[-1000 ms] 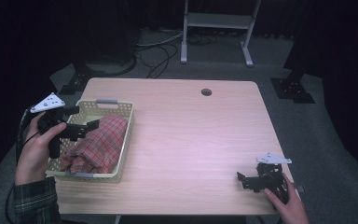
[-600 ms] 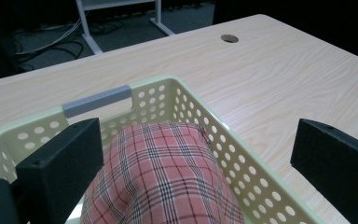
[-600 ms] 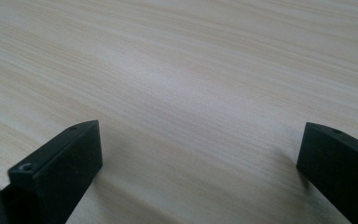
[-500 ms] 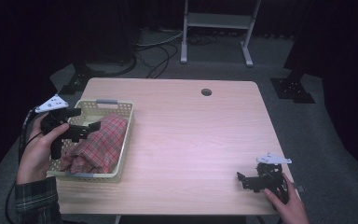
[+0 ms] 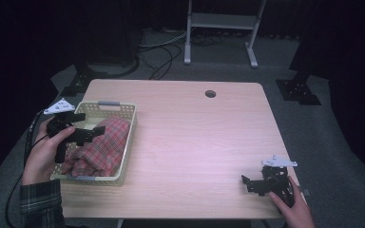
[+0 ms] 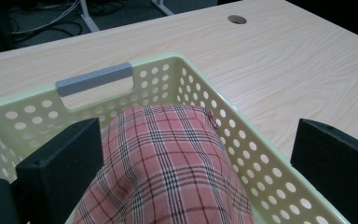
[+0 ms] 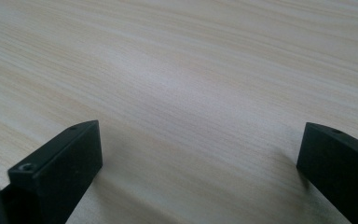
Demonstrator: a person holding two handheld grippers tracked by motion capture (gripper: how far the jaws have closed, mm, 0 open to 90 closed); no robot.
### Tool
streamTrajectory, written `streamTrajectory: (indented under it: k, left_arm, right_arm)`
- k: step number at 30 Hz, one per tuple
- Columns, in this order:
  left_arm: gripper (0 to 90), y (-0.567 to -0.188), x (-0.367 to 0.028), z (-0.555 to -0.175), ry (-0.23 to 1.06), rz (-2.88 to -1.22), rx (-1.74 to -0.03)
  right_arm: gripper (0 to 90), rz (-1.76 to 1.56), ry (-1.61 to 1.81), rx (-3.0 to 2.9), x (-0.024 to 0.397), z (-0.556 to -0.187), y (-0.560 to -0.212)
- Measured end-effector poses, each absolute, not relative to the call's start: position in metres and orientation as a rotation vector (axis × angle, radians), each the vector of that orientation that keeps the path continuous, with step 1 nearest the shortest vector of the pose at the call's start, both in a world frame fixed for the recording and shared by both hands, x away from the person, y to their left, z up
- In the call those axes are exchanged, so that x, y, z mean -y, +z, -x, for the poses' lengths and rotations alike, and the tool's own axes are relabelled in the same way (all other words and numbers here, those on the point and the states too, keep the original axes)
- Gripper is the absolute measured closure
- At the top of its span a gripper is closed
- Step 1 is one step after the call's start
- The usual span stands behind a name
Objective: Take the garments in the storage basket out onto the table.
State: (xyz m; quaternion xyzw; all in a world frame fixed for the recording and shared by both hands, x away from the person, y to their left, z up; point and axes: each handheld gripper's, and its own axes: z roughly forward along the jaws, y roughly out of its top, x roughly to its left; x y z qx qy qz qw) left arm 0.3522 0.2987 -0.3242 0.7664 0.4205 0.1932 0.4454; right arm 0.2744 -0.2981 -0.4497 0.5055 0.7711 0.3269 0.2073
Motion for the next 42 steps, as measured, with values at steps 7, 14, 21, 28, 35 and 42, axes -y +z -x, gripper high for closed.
streamTrajectory:
  k: [7,14,21,28,35,42]
  left_arm:
    - [2.2,-0.331,-0.297,-0.356,0.465,-1.924,-1.062]
    - [2.2,-0.336,-0.297,-0.358,0.455,-1.936,-1.078]
    - [2.2,-0.342,-0.297,-0.362,0.441,-1.954,-1.097]
    - [2.2,-0.347,-0.296,-0.364,0.437,-1.970,-1.116]
    - [2.2,-0.353,-0.294,-0.367,0.419,-2.002,-1.127]
    - [2.2,-0.359,-0.294,-0.370,0.414,-2.022,-1.144]
  right_arm:
    - [0.0,-1.407,0.910,-2.147,0.298,-0.274,-0.450]
    - [0.0,-1.407,0.910,-2.147,0.298,-0.274,-0.450]
    - [0.0,-1.408,0.910,-2.147,0.298,-0.274,-0.450]
    - [0.0,-1.408,0.910,-2.147,0.298,-0.274,-0.450]
    - [0.0,-1.408,0.910,-2.147,0.298,-0.274,-0.450]
    - [0.0,-1.408,0.910,-2.147,0.298,-0.274,-0.450]
